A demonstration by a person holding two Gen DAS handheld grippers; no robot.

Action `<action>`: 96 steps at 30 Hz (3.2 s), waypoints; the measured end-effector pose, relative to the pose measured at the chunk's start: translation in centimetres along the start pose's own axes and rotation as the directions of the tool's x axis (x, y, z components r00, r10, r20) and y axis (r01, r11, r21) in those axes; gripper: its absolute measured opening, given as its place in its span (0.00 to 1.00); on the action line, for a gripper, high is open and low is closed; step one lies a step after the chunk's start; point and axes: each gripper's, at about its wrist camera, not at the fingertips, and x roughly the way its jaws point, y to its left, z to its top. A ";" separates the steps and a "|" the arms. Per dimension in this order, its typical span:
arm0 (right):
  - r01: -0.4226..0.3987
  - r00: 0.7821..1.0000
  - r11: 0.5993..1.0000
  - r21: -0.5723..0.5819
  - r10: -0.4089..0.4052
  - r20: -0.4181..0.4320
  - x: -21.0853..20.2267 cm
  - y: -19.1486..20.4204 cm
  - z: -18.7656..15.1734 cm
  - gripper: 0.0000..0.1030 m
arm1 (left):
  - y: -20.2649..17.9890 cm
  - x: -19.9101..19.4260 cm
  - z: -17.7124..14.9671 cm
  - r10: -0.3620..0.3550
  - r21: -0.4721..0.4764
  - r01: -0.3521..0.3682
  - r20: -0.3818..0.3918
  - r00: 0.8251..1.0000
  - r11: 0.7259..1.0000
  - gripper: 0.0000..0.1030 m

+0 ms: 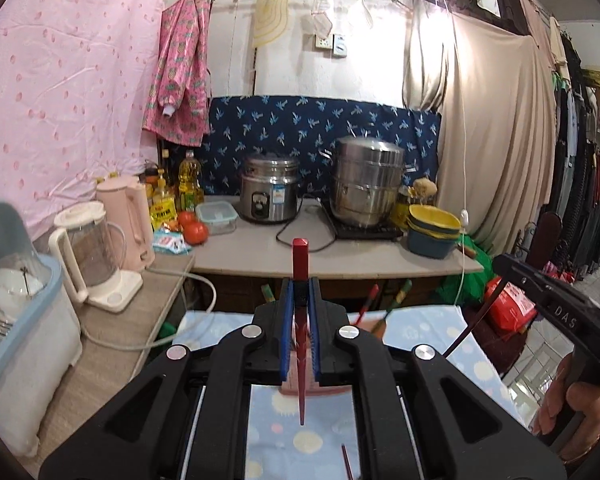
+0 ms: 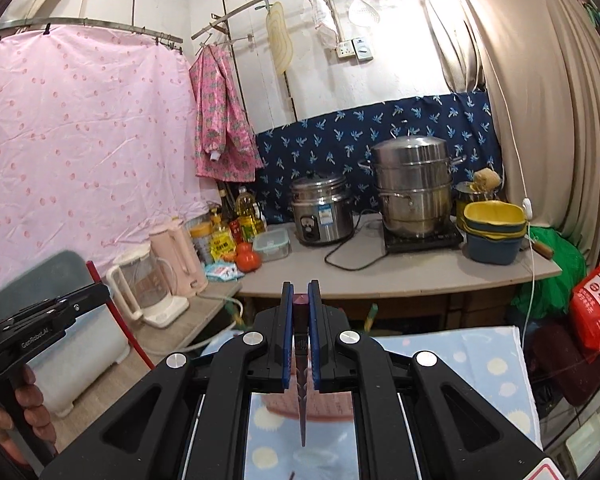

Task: Organize utensils
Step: 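Lift and carry both held chopsticks to the pink basket, then open both tools over the basket, releasing the chopsticks into it, then move both open tools back toward the gold spoon and dark chopstick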

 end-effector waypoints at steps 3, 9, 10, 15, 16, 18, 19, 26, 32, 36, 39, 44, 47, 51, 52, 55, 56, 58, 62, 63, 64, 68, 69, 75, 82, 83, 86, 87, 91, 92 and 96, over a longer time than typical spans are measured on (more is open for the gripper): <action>-0.004 0.999 1.000 0.011 0.003 0.032 1.9 0.1 1.9 0.06 | -0.2 1.4 2.3 0.011 0.002 -0.011 0.034 0.999 1.000 0.07; 0.006 0.998 0.999 0.034 -0.008 0.064 6.0 -0.3 3.9 0.06 | -0.3 4.9 4.8 0.031 0.005 -0.031 0.076 0.997 1.000 0.07; 0.005 0.998 0.999 0.037 -0.008 0.063 6.9 -0.4 3.9 0.06 | -0.2 5.6 4.9 0.032 0.004 -0.032 0.077 0.997 0.999 0.07; 0.011 0.999 0.999 0.048 -0.013 0.032 10.8 -0.9 2.7 0.06 | 0.5 9.3 3.9 0.046 -0.016 -0.046 0.044 0.998 0.999 0.07; 0.012 1.000 0.999 0.047 -0.013 0.019 11.6 -1.0 2.3 0.06 | 0.6 10.1 3.4 0.046 -0.020 -0.045 0.033 0.998 0.999 0.07; 0.013 1.000 0.999 0.043 -0.013 -0.004 13.0 -1.0 1.3 0.06 | 0.8 11.3 2.6 0.044 -0.022 -0.044 0.018 0.999 0.999 0.07; 0.013 1.000 0.999 0.039 -0.012 -0.015 13.4 -1.0 0.7 0.06 | 0.8 11.8 2.3 0.043 -0.022 -0.043 0.010 0.999 0.999 0.07; 0.019 0.995 1.000 0.004 -0.019 -0.100 15.9 -1.0 -3.6 0.06 | 1.8 14.5 -0.9 0.024 -0.055 -0.027 -0.056 0.998 0.998 0.07; 0.025 0.990 1.000 -0.009 -0.026 -0.140 16.4 -1.1 -5.5 0.07 | 2.1 15.3 -2.5 0.026 -0.063 -0.031 -0.091 0.996 0.998 0.07; 0.053 0.990 0.998 -0.031 -0.057 -0.129 15.8 -0.9 -6.3 0.14 | 2.0 15.3 -3.4 0.036 -0.055 -0.042 -0.102 0.994 0.998 0.09; 0.087 0.992 0.996 -0.038 -0.090 -0.092 14.6 -0.9 -6.6 0.49 | 1.5 15.0 -4.1 0.072 -0.032 -0.076 -0.098 0.993 0.997 0.43; 0.099 0.992 0.994 -0.046 -0.102 -0.073 12.4 -1.0 -6.8 0.52 | 0.6 13.4 -4.9 0.107 0.000 -0.107 -0.081 0.991 0.994 0.54; 0.095 0.992 0.995 -0.039 -0.098 -0.075 11.0 -1.0 -7.1 0.53 | 0.2 12.2 -5.4 0.102 0.013 -0.102 -0.080 0.992 0.995 0.54; 0.091 0.992 0.995 -0.042 -0.094 -0.079 9.1 -0.7 -7.7 0.54 | -0.2 10.6 -5.9 0.095 0.016 -0.094 -0.087 0.992 0.995 0.57; 0.090 0.992 0.995 -0.040 -0.093 -0.081 8.5 -0.7 -7.9 0.55 | -0.3 10.0 -6.1 0.100 0.021 -0.099 -0.087 0.991 0.995 0.59; 0.084 0.993 0.996 -0.032 -0.086 -0.083 6.8 -0.5 -8.6 0.57 | -0.6 8.6 -6.8 0.099 0.026 -0.097 -0.087 0.991 0.995 0.60; 0.082 0.993 0.996 -0.031 -0.085 -0.085 6.2 -0.4 -8.9 0.57 | -0.7 8.0 -7.1 0.096 0.025 -0.094 -0.088 0.992 0.995 0.60; 0.078 0.992 0.996 -0.031 -0.081 -0.093 5.3 -0.3 -9.4 0.57 | -0.9 7.1 -7.6 0.094 0.026 -0.092 -0.092 0.991 0.995 0.60; 0.076 0.991 0.997 -0.028 -0.078 -0.110 3.2 -0.1 -10.8 0.57 | -1.4 5.4 -8.9 0.086 0.031 -0.083 -0.110 0.990 0.996 0.62; 0.077 0.990 0.997 -0.029 -0.080 -0.116 2.6 -0.1 -11.3 0.57 | -1.5 5.0 -9.2 0.084 0.033 -0.081 -0.114 0.990 0.996 0.62; 0.079 0.989 0.996 -0.031 -0.082 -0.121 2.1 0.0 -11.7 0.57 | -1.6 4.7 -9.6 0.083 0.034 -0.079 -0.118 0.990 0.996 0.62; 0.085 0.986 0.996 -0.034 -0.090 -0.143 0.3 0.1 -13.3 0.57 | -2.0 3.3 -11.5 0.076 0.030 -0.072 -0.142 0.987 0.997 0.62; 0.089 0.984 0.995 -0.036 -0.093 -0.149 -0.3 0.0 -13.8 0.57 | -2.0 3.0 -11.9 0.072 0.027 -0.069 -0.149 0.986 0.997 0.62; 0.097 0.976 0.995 -0.027 -0.100 -0.192 -2.8 -0.1 -16.6 0.57 | -1.9 1.5 -15.1 0.064 0.003 -0.065 -0.198 0.978 0.998 0.62; 0.100 0.959 0.995 -0.011 -0.099 -0.267 -4.8 -0.2 -20.5 0.57 | -1.3 0.1 -20.0 0.055 -0.030 -0.066 -0.278 0.959 0.997 0.62; 0.100 0.955 0.995 -0.011 -0.099 -0.279 -5.0 -0.1 -21.2 0.57 | -1.2 0.0 -20.9 0.053 -0.035 -0.066 -0.297 0.953 0.997 0.62; 0.099 0.943 0.995 -0.008 -0.097 -0.318 -5.4 0.2 -23.4 0.57 | -1.0 -0.4 -23.3 0.042 -0.054 -0.065 -0.341 0.939 0.996 0.62; 0.100 0.938 0.995 -0.007 -0.097 -0.333 -5.5 0.3 -24.3 0.57 | -0.9 -0.5 -24.2 0.035 -0.062 -0.061 -0.357 0.933 0.996 0.62; 0.103 0.917 0.995 -0.014 -0.100 -0.386 -5.6 0.8 -27.5 0.57 | -1.0 -0.9 -26.8 0.020 -0.083 -0.058 -0.404 0.915 0.995 0.62; 0.100 0.911 0.995 -0.015 -0.098 -0.401 -5.5 1.0 -28.3 0.57 | -1.1 -1.0 -27.6 0.019 -0.084 -0.060 -0.415 0.910 0.995 0.62; 0.096 0.893 0.995 -0.001 -0.087 -0.442 -5.1 1.5 -30.9 0.56 | -1.4 -1.1 -30.0 0.013 -0.094 -0.062 -0.452 0.892 0.994 0.62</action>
